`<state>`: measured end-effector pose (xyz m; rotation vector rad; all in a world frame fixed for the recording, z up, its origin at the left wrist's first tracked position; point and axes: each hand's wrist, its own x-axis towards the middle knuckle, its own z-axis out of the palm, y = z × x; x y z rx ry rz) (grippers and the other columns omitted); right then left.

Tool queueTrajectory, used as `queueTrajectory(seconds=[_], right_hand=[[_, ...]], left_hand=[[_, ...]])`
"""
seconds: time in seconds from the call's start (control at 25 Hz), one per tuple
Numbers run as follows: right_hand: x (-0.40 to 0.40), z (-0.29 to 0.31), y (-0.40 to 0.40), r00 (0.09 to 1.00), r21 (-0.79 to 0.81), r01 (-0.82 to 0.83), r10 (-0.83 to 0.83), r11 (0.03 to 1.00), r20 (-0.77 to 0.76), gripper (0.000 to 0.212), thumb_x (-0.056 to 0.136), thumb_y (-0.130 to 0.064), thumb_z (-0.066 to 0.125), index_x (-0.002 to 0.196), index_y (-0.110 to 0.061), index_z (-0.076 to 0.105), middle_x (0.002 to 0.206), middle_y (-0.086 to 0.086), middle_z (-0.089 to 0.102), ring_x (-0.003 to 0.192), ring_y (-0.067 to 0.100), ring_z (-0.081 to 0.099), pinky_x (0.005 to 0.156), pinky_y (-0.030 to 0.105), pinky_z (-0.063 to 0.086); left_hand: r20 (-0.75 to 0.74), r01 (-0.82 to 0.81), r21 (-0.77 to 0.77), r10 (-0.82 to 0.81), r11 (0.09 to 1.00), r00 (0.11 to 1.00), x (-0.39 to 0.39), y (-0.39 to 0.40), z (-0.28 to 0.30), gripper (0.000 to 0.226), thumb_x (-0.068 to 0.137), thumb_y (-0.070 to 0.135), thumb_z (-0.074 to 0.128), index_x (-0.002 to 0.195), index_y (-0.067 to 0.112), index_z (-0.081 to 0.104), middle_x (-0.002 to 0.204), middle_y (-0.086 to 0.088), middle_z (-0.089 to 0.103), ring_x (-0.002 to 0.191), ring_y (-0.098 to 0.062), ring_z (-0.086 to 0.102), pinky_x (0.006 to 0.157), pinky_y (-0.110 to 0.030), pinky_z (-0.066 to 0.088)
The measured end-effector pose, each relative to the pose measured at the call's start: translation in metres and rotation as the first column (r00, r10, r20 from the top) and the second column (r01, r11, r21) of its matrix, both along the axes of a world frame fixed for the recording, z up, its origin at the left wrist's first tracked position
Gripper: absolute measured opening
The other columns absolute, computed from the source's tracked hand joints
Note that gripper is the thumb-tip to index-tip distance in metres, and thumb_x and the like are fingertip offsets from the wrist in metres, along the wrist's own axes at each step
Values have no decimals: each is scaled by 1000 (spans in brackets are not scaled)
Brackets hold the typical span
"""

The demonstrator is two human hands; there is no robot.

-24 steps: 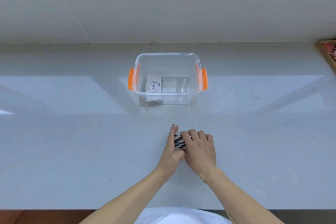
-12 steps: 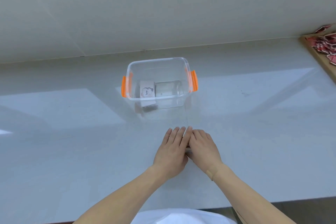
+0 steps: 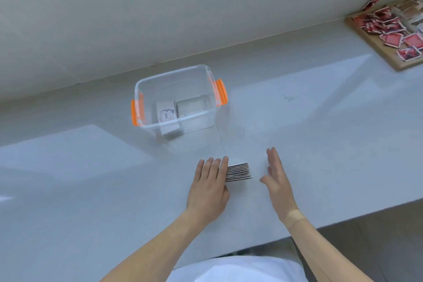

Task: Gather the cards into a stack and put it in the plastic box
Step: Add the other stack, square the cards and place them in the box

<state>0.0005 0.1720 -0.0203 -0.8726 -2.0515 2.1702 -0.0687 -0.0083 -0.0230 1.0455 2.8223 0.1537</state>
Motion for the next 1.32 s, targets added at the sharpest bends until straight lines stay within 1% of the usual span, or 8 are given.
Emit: queueTrajectory(seconds=[0.16,0.28,0.48,0.68,0.96,1.04,1.16,1.32], right_hand=[[-7,1,-21,999,-105,28,-32,994,-28,74,84,0,41,151,-23,21,156,-15,23,139,-8,20,117,27,14],[-11,-4,-27,998,-151,64,-67,986,-19,53,100,-13,38,150,-26,24,156,-17,25,137,-10,23,118,26,15],[-14,-6,-38,1000,-124,14,-16,992,-13,58,97,-47,35,150,-26,25,154,-18,26,126,-24,28,96,-3,25],[-14,-8,-31,999,-144,33,-38,989,-30,57,98,-49,34,150,-28,25,156,-17,26,137,-10,24,118,27,15],[-22,-2,-48,990,-220,141,-143,965,4,55,99,-48,37,149,-29,25,154,-17,29,135,-11,27,118,27,16],[-24,2,-50,996,-221,87,-89,971,-1,61,94,-56,39,148,-29,28,153,-17,31,134,-11,28,114,22,19],[-28,4,-51,978,-181,206,-209,962,0,53,99,-46,34,149,-29,24,155,-14,29,132,-13,29,104,12,21],[-24,6,-64,999,-171,-6,12,985,34,55,97,-54,34,148,-35,24,151,-17,34,132,-10,29,107,21,18]], left_hand=[[-21,-4,15,4,1000,1000,-6,3,2,74,77,17,57,146,4,33,131,-10,54,128,-33,47,116,-50,27],[-25,-3,17,3,1000,1000,-13,4,3,74,78,15,55,147,4,31,132,-11,53,129,-33,45,117,-48,26],[-9,-27,10,27,1000,1000,-12,5,1,75,78,15,55,148,5,28,136,-11,50,134,-33,41,118,-48,23],[-13,-32,22,33,999,999,-8,1,-3,78,76,16,53,148,6,26,136,-11,49,135,-33,39,119,-47,23],[-15,-35,7,35,999,999,-6,0,-6,79,75,17,53,148,7,23,138,-10,47,136,-33,37,119,-48,21],[-13,-44,9,45,999,999,-9,0,-6,80,75,17,55,148,7,23,138,-10,47,136,-34,37,119,-48,21],[-20,-23,1,23,1000,1000,-10,-2,-7,80,74,18,54,148,7,23,138,-10,47,136,-34,37,119,-48,22],[-9,-34,-2,34,999,999,-10,-4,-8,79,75,18,56,147,7,24,138,-11,46,136,-34,36,118,-49,24]])
